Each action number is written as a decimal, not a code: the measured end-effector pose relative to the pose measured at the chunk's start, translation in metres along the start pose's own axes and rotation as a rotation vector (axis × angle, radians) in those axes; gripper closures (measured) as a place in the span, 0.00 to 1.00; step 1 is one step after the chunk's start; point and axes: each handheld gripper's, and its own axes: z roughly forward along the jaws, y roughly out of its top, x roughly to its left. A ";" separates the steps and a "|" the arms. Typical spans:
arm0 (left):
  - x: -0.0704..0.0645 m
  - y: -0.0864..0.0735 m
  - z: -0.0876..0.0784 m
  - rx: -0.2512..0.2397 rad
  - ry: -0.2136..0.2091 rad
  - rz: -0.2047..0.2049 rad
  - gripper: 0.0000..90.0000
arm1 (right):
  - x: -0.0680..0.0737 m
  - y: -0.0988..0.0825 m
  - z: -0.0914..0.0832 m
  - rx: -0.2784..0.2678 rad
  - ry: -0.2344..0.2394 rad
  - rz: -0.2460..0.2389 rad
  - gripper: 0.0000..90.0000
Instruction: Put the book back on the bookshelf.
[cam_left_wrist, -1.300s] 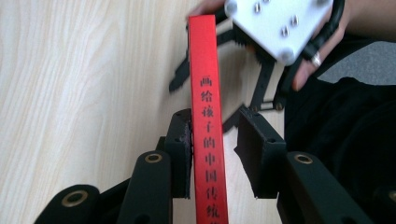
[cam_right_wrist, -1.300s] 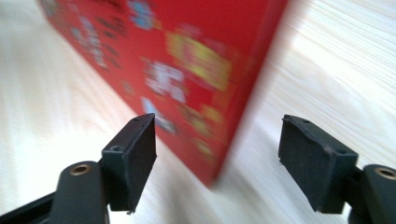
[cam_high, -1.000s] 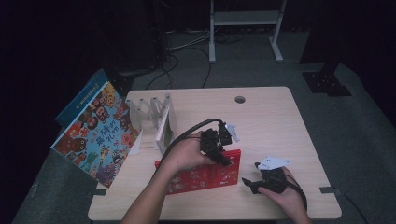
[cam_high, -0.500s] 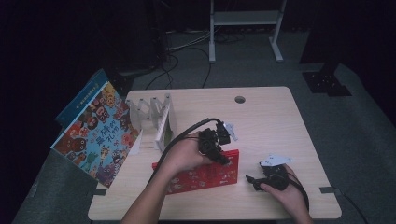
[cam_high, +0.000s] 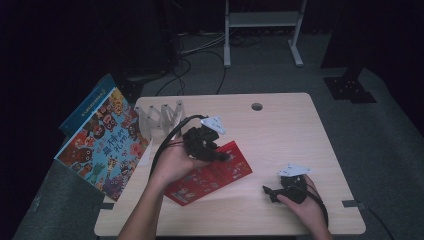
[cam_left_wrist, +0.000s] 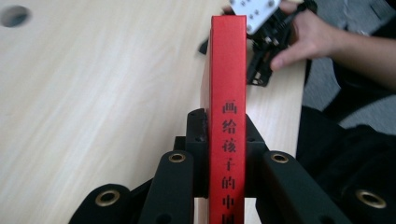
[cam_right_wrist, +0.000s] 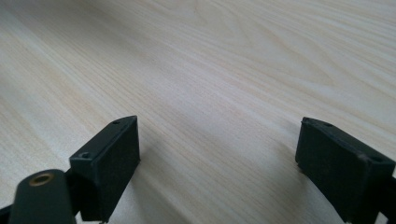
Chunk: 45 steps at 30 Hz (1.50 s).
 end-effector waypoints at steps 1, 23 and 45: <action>0.001 -0.004 -0.008 -0.030 0.019 -0.008 0.89 | 0.000 0.000 0.000 -0.002 -0.002 0.005 0.14; 0.010 -0.070 -0.097 -0.238 0.176 -0.168 0.88 | -0.002 0.001 0.002 -0.002 -0.019 0.021 0.14; 0.014 -0.145 -0.187 -0.342 0.346 -0.330 0.89 | -0.003 0.002 0.002 -0.003 -0.027 0.032 0.14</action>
